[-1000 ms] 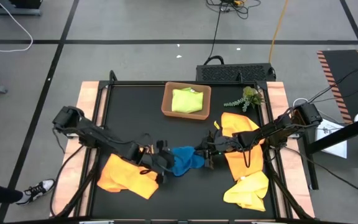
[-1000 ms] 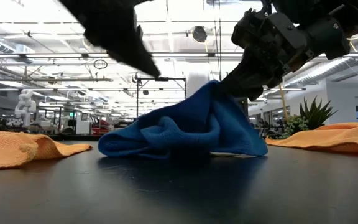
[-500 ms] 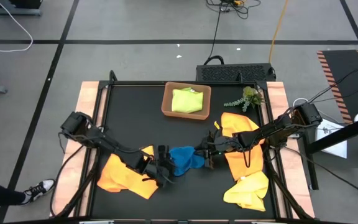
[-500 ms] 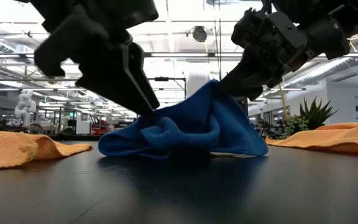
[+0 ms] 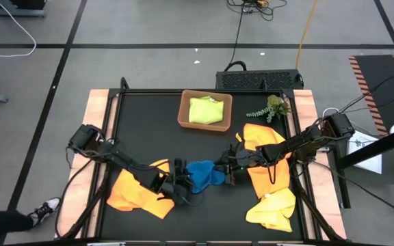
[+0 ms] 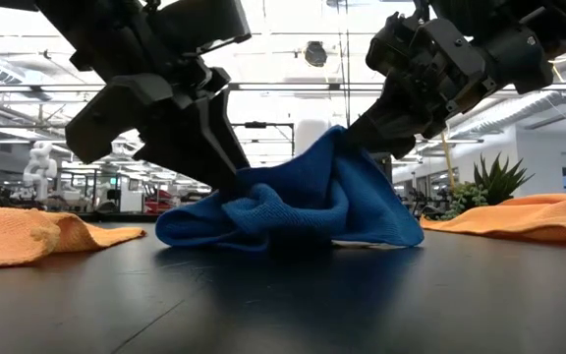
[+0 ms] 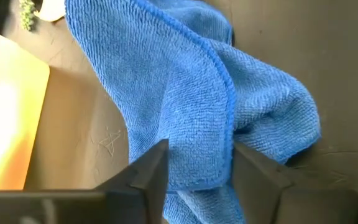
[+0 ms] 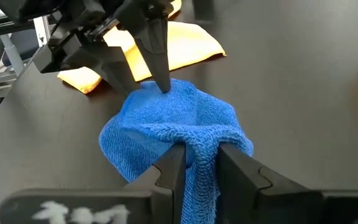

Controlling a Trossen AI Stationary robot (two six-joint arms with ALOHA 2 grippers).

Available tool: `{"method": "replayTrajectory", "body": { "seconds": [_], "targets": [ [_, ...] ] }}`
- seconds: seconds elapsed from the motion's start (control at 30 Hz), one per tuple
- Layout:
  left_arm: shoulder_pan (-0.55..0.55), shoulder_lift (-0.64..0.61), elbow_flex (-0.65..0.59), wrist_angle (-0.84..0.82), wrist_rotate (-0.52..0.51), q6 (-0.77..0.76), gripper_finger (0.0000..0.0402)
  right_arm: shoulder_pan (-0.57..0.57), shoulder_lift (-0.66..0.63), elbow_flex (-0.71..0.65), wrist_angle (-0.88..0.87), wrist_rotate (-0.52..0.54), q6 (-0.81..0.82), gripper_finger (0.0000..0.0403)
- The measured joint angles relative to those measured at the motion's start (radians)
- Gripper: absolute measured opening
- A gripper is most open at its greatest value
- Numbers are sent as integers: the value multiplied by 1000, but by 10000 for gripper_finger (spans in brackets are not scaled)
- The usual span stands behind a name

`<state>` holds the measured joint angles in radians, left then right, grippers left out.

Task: Fold microfiber towels
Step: Fold the blue microfiber towel

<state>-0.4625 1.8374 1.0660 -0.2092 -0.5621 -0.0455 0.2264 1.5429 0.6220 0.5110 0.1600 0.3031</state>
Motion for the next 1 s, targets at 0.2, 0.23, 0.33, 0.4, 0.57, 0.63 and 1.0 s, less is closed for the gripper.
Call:
{"method": "replayTrajectory", "body": {
  "seconds": [0.2, 0.23, 0.33, 0.4, 0.57, 0.63, 1.0],
  "targets": [
    [0, 0, 1, -1, 0, 34, 38, 0, 0, 0, 0, 0, 0, 77],
    [0, 0, 5, -9, 0, 38, 20, 0, 0, 0, 0, -2, 0, 77],
    [0, 0, 35, -65, -21, 36, 9, 0, 0, 0, -13, -11, 0, 77],
    [0, 0, 72, -128, -38, 33, 5, 0, 0, 0, -47, -53, 1, 77],
    [4, 0, 196, -305, -90, 18, 3, 1, 0, 0, -155, -84, 68, 77],
    [9, 0, 234, -345, -107, 17, 3, 0, 0, -4, -164, -84, 86, 77],
    [48, -2, 356, -466, -177, 39, 1, 14, 0, -120, -81, -84, 195, 117]
  ]
}}
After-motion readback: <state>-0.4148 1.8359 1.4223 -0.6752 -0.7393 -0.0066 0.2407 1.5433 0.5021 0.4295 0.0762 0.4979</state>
